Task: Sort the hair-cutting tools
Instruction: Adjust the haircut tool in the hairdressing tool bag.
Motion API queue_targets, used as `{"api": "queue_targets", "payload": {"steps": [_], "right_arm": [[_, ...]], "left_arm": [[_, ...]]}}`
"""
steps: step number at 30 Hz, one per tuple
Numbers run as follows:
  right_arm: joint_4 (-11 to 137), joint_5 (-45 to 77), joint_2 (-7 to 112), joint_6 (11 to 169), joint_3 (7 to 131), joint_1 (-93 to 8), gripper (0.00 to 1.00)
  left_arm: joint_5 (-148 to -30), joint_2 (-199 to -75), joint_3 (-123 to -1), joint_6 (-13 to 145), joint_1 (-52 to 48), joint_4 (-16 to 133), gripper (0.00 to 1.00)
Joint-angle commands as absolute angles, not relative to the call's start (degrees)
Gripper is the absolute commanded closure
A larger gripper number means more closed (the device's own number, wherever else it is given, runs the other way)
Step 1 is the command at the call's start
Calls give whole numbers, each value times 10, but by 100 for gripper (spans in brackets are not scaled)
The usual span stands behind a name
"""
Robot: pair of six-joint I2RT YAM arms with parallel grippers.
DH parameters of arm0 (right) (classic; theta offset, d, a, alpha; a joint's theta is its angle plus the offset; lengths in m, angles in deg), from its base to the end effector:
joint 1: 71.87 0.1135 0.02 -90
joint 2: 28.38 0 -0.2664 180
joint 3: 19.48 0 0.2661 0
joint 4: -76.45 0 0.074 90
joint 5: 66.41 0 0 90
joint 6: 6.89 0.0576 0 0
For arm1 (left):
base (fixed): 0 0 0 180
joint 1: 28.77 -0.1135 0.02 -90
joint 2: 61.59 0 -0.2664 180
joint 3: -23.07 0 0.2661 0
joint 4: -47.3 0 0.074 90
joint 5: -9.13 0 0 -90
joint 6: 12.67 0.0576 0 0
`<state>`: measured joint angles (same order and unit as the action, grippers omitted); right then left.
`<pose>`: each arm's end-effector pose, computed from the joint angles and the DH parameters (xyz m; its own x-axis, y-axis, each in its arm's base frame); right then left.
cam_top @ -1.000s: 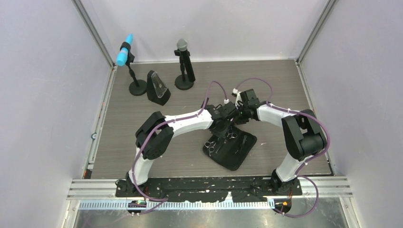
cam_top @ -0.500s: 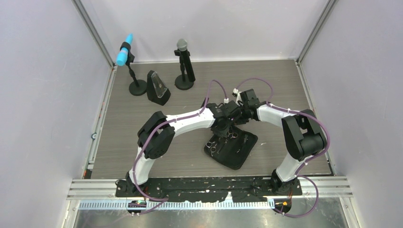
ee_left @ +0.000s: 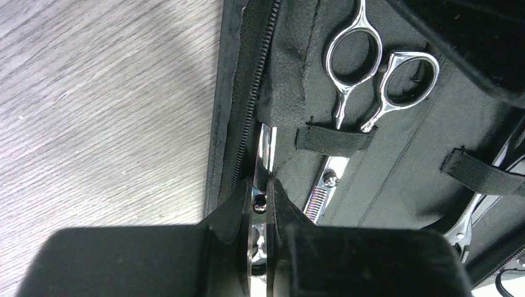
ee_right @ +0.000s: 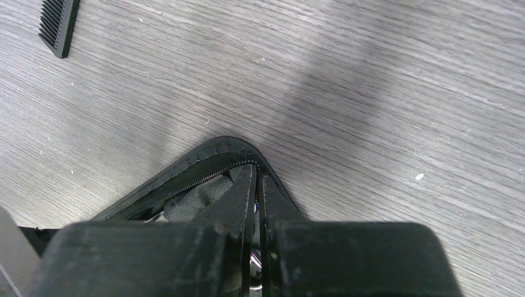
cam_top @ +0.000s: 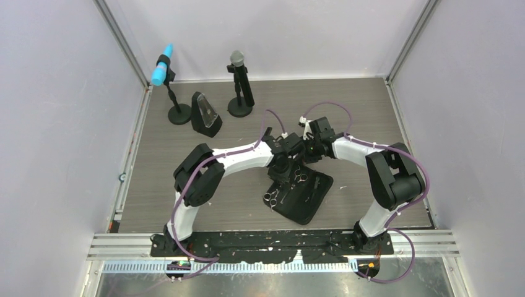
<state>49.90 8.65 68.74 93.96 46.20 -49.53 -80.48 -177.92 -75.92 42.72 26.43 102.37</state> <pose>0.3170 0.1463 0.1291 -0.8632 -0.1581 -0.4794 -0.3372 0.8874 0.3145 0.2468 -0.3545 0.1475 -0.9135 0.3191 -0.2524 0.3659 0.9157 -0.1663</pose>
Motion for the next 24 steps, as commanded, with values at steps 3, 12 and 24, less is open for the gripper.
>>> {"api": "queue_targets", "payload": {"steps": [3,12,24], "right_arm": [[495,104,692,931,460,-492,95],[501,93,687,935,457,-491,95],[505,84,682,941,455,-486,95]], "left_arm": [[-855,-1773,-776,425,271,1065,100],[-832,-1795,-821,452,271,1067,100],[-814,-1857,-902,432,250,1106,100]]}}
